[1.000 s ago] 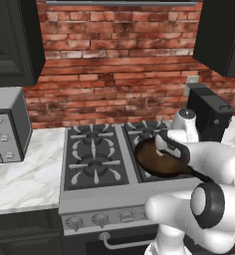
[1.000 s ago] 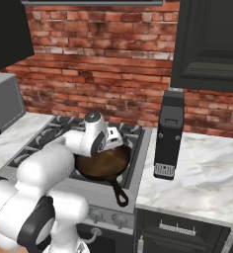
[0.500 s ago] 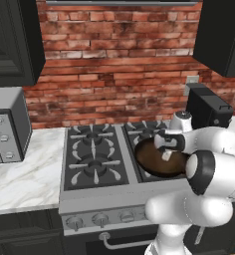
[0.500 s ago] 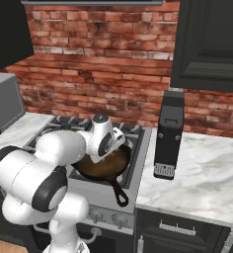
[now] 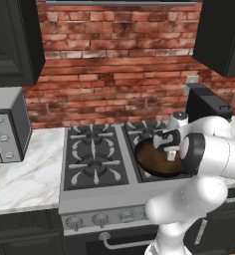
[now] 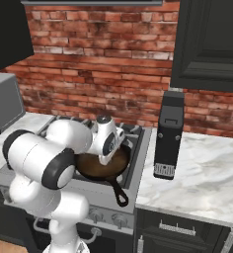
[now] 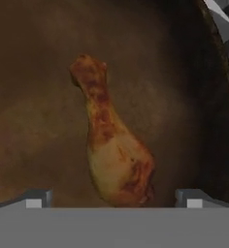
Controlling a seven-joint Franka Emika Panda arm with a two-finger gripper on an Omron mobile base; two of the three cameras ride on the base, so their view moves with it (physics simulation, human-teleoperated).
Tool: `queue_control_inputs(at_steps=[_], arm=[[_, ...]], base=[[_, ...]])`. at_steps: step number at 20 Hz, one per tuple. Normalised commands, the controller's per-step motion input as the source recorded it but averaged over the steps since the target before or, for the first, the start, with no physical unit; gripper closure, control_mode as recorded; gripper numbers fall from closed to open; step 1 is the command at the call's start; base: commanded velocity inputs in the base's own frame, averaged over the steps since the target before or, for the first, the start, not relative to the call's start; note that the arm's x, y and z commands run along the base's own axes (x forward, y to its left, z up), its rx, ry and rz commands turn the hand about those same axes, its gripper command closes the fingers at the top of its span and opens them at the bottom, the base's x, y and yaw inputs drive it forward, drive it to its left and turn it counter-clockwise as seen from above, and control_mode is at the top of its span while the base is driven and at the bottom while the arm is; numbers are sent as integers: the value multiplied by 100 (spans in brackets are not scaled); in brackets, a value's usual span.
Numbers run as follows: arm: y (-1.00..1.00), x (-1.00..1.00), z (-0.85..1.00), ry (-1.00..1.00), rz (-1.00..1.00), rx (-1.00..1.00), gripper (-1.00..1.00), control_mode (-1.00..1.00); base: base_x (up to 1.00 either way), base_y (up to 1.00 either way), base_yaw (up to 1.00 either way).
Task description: Take the chicken drumsticks from the pan and place one on each plate on the dining counter.
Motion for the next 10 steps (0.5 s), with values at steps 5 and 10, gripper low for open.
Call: queue_control_inputs(at_steps=[5,10], arm=[[0,30,-26,0,23,-15,-100,-100],[0,37,-31,0,22,-14,-100,-100]], base=[[0,0,0],[0,0,0]])
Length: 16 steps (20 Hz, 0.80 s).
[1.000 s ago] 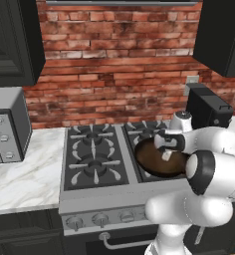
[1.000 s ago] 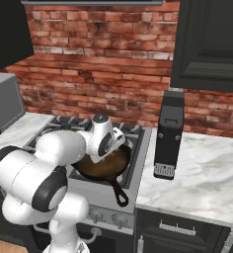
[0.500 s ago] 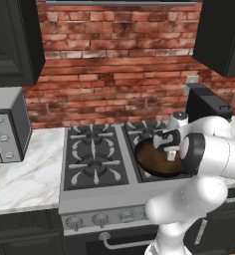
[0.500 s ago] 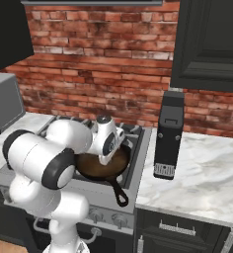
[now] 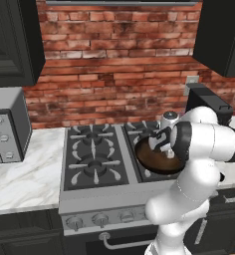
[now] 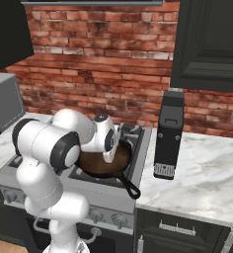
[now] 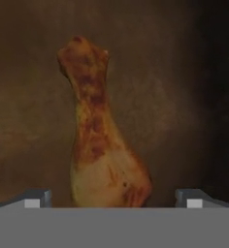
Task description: Take the chicken drumsticks from the pan and place one on each plate on the dining counter.
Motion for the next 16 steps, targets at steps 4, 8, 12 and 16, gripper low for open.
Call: queue_control_inputs(at_steps=[4,8,12,16], arm=[[0,13,-59,2,20,-12,-100,-100],[12,-11,-75,6,18,-8,100,-100],[3,-11,-87,12,21,-5,100,-100],[8,-36,-76,8,23,-2,100,-100]], base=[[0,0,0],[0,0,0],[0,0,0],[0,0,0]])
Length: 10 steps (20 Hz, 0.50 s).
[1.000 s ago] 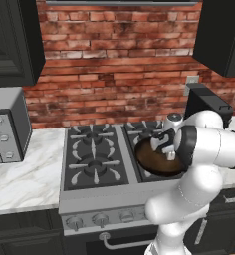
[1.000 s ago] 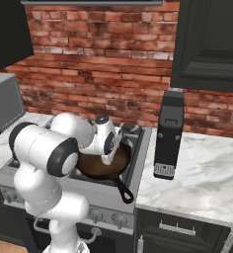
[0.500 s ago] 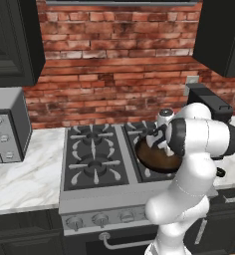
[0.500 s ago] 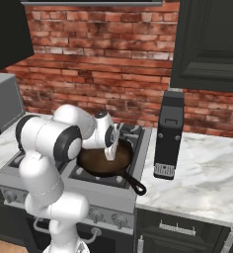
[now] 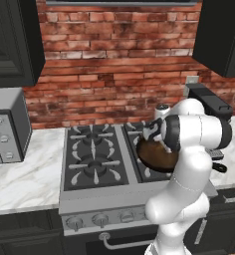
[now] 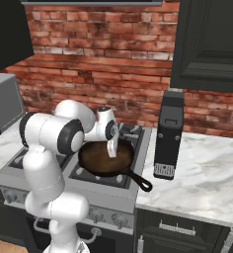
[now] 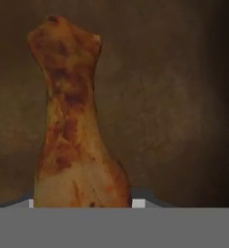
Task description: Take the chicken drumsticks from the pan and place one on each plate on the dining counter.
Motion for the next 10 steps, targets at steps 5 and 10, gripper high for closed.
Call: queue_control_inputs(at_steps=[5,10], arm=[[21,-83,-36,0,25,-2,100,-100],[12,-88,-2,-8,22,-3,100,-100]], base=[[0,0,0],[0,0,0]])
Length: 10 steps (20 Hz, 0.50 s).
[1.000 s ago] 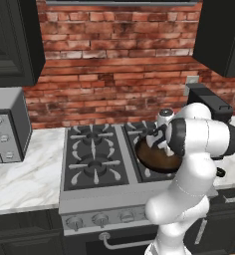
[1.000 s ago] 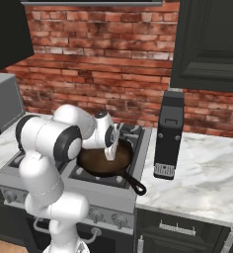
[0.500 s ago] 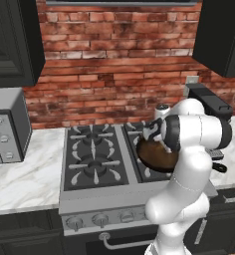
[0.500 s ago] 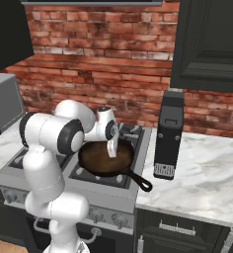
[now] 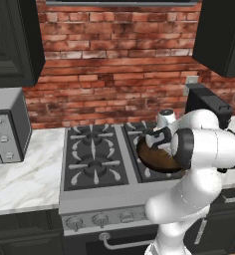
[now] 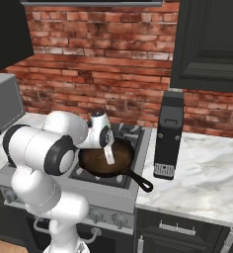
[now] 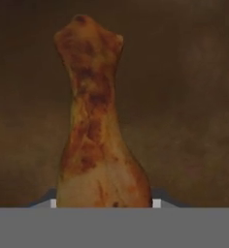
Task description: Take the chicken drumsticks from the pan and place one on each plate on the dining counter.
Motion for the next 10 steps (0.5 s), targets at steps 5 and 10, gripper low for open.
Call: queue_control_inputs(at_steps=[5,10], arm=[[2,-50,7,-13,18,-6,100,-100],[-16,-41,71,-16,2,0,100,-100]], base=[[0,0,0],[0,0,0]])
